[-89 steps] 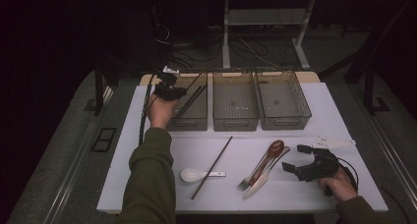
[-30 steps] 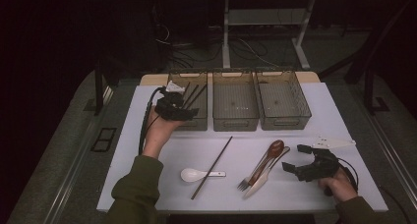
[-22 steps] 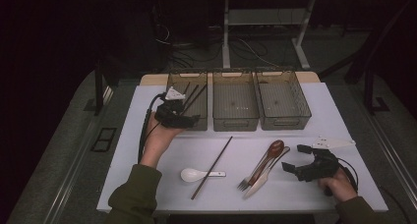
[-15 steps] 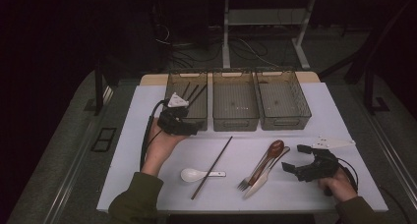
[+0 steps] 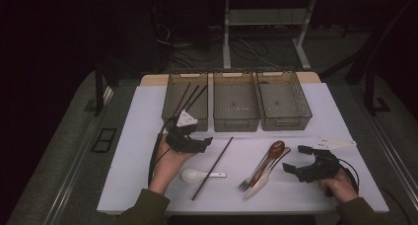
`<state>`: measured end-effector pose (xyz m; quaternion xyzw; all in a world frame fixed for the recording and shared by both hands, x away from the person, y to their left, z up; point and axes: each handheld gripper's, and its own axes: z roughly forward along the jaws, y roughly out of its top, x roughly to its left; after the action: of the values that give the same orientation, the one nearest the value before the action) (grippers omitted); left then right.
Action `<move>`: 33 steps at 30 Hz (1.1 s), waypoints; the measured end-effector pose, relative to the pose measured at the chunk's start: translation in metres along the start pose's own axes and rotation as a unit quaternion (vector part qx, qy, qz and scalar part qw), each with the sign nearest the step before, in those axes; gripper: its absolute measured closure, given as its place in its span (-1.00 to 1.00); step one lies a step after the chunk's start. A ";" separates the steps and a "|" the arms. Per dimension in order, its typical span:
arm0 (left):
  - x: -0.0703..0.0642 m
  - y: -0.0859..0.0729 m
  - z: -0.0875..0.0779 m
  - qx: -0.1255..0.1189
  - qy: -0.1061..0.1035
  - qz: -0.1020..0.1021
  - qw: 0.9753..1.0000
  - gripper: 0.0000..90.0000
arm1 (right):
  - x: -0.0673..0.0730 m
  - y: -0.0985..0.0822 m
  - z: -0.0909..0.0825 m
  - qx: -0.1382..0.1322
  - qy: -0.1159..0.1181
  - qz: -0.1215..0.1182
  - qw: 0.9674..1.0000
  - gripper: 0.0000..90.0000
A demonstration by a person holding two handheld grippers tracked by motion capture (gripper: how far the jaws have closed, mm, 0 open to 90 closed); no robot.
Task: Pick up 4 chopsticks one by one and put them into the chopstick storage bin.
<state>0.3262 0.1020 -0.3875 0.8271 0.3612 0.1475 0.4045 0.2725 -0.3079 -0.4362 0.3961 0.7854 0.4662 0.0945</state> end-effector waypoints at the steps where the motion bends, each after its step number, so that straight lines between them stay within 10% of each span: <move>1: -0.002 -0.002 0.001 0.002 -0.001 0.003 1.000 -0.40 | 0.000 0.000 0.000 0.001 0.001 0.000 1.000 -0.98; 17: -0.029 -0.027 0.008 0.010 -0.024 0.005 1.000 -0.29 | 0.000 0.000 0.000 0.001 -0.001 -0.001 1.000 -0.98; 33: -0.038 -0.034 0.030 0.071 -0.054 0.001 0.996 0.17 | 0.001 0.000 0.001 0.000 -0.001 -0.002 1.000 -0.98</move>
<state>0.2999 0.0719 -0.4311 0.8608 0.3479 0.0768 0.3635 0.2723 -0.3068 -0.4364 0.3947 0.7863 0.4656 0.0961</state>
